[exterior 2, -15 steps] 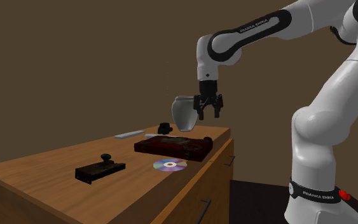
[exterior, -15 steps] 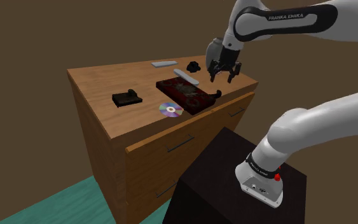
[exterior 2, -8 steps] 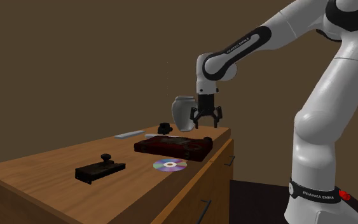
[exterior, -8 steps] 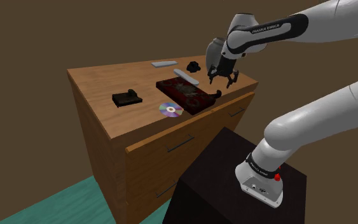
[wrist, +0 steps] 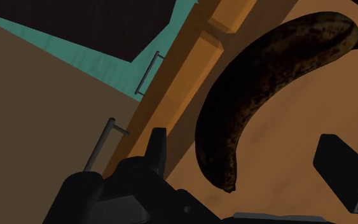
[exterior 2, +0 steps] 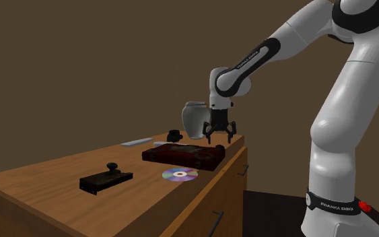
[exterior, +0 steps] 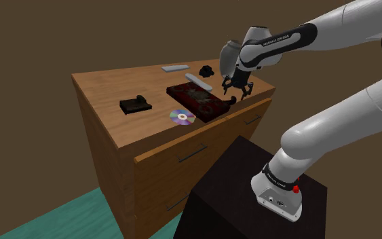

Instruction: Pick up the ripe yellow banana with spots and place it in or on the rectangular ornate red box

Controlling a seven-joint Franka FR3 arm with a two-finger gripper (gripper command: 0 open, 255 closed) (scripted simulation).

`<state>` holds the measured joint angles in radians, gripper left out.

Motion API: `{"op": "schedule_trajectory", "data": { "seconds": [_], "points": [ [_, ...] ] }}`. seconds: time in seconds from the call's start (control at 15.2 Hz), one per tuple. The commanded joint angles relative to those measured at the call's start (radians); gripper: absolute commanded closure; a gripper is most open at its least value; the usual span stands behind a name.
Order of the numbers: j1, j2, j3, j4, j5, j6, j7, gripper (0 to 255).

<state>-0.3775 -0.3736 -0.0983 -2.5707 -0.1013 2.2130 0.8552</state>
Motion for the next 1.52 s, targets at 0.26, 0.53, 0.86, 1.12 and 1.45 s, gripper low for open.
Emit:
{"op": "schedule_trajectory", "data": {
  "seconds": [0.26, 0.53, 0.86, 1.12, 1.45],
  "points": [
    [-0.002, 0.021, -0.003, -0.022, -0.002, 0.044, 0.000, 0],
    [-0.002, 0.021, -0.003, -0.022, -0.002, 0.043, 0.000, 0],
    [-0.002, 0.021, -0.003, -0.022, -0.002, 0.044, 0.000, 255],
    [-0.001, 0.022, -0.003, -0.022, -0.002, 0.044, 0.000, 255],
    [-0.001, -0.011, -0.001, 0.009, 0.000, -0.019, -0.002, 255]
  ]
}}
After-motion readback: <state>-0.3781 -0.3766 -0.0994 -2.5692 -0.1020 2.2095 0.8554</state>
